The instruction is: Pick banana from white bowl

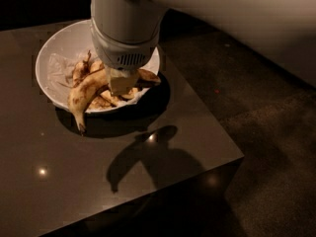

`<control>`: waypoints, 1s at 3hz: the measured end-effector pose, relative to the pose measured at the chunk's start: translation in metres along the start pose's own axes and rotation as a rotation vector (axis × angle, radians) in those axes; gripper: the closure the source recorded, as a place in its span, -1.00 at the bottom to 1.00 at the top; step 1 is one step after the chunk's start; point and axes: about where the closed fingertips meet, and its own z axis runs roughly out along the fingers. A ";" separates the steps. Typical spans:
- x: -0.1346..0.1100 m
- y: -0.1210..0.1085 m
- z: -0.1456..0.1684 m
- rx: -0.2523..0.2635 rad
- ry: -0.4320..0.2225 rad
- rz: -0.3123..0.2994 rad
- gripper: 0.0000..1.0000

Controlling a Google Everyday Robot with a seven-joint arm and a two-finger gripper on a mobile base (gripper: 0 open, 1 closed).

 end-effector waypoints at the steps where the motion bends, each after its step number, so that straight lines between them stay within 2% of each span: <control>1: 0.000 0.003 -0.001 0.002 -0.010 0.010 1.00; 2: 0.000 0.001 0.003 -0.002 -0.032 0.012 1.00; 3: 0.002 -0.003 0.012 -0.031 -0.036 0.017 1.00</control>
Offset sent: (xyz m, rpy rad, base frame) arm 0.0133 -0.0031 -0.0227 0.0416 0.0516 0.0058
